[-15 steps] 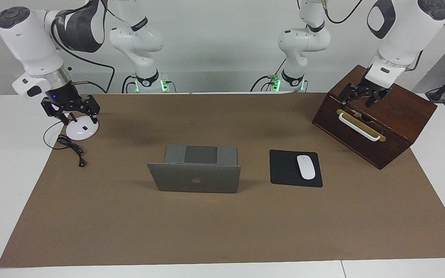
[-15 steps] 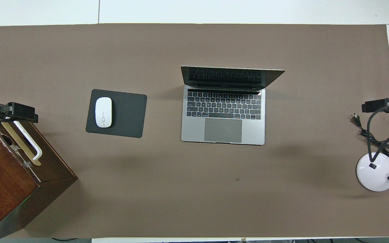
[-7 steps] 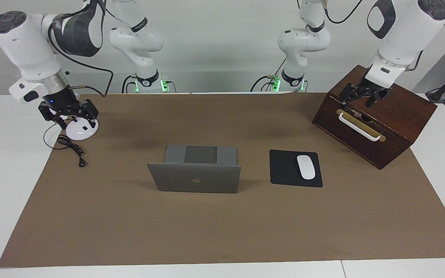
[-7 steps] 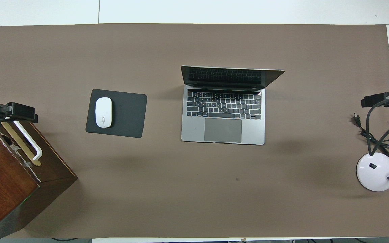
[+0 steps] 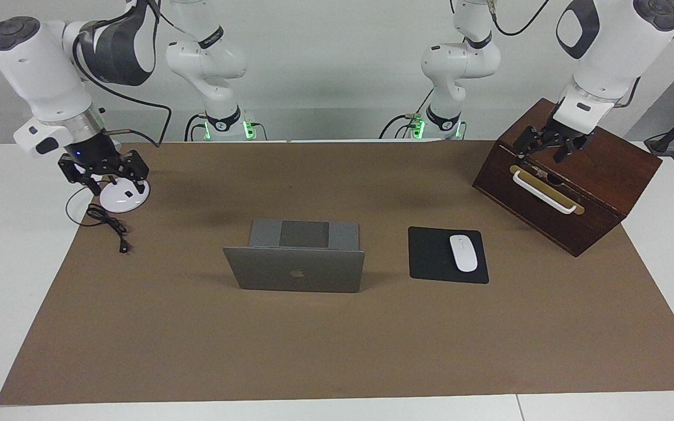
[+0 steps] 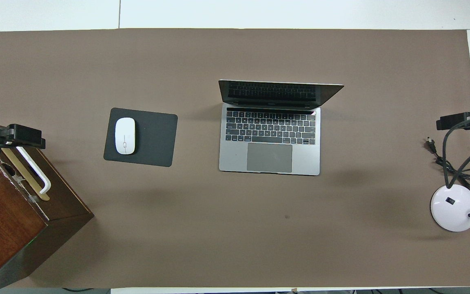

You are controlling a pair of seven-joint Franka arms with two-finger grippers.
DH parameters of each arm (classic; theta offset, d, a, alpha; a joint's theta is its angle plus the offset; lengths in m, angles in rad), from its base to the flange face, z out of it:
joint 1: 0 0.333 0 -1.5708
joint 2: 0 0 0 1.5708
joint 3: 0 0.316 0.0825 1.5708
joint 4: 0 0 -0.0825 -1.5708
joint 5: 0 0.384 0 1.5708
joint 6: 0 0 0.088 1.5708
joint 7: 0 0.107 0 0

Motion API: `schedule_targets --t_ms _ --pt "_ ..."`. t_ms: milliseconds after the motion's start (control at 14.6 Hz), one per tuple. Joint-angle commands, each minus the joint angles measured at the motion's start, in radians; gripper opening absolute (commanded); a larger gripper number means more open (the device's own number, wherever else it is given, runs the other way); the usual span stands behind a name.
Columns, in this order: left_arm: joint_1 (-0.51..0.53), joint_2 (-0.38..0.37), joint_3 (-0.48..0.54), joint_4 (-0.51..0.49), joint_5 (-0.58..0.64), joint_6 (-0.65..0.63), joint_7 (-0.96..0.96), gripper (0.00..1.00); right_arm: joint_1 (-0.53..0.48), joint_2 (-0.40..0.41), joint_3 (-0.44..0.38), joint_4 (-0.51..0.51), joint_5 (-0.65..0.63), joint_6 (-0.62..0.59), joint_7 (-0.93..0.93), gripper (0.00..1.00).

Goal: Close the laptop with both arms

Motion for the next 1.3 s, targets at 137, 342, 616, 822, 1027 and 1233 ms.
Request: schedule_targets --t_ms 137,342,616,822,1027,1233 --pt "0.0 -0.021 -0.002 -0.026 0.005 0.012 0.011 1.0 -0.002 0.006 0.001 0.01 -0.004 0.003 -0.001 0.95" --pt "-0.007 -0.021 -0.002 -0.024 0.005 0.012 0.009 1.0 -0.001 0.009 0.001 0.01 -0.006 0.015 0.002 0.31" --pt "-0.024 -0.024 -0.003 -0.024 0.005 0.004 -0.003 1.0 -0.007 0.009 0.001 0.01 -0.006 0.021 -0.006 0.0" --pt "-0.06 -0.029 0.0 -0.026 0.006 -0.008 -0.001 1.0 -0.01 0.025 0.001 0.011 -0.006 0.053 -0.006 0.0" --pt "-0.059 -0.035 -0.002 -0.026 0.006 -0.033 -0.004 1.0 -0.013 0.074 0.001 0.04 -0.011 0.067 -0.006 0.0" --pt "-0.066 -0.04 -0.005 -0.024 0.008 -0.037 -0.009 1.0 -0.002 0.153 0.003 0.132 -0.014 0.065 -0.003 0.0"
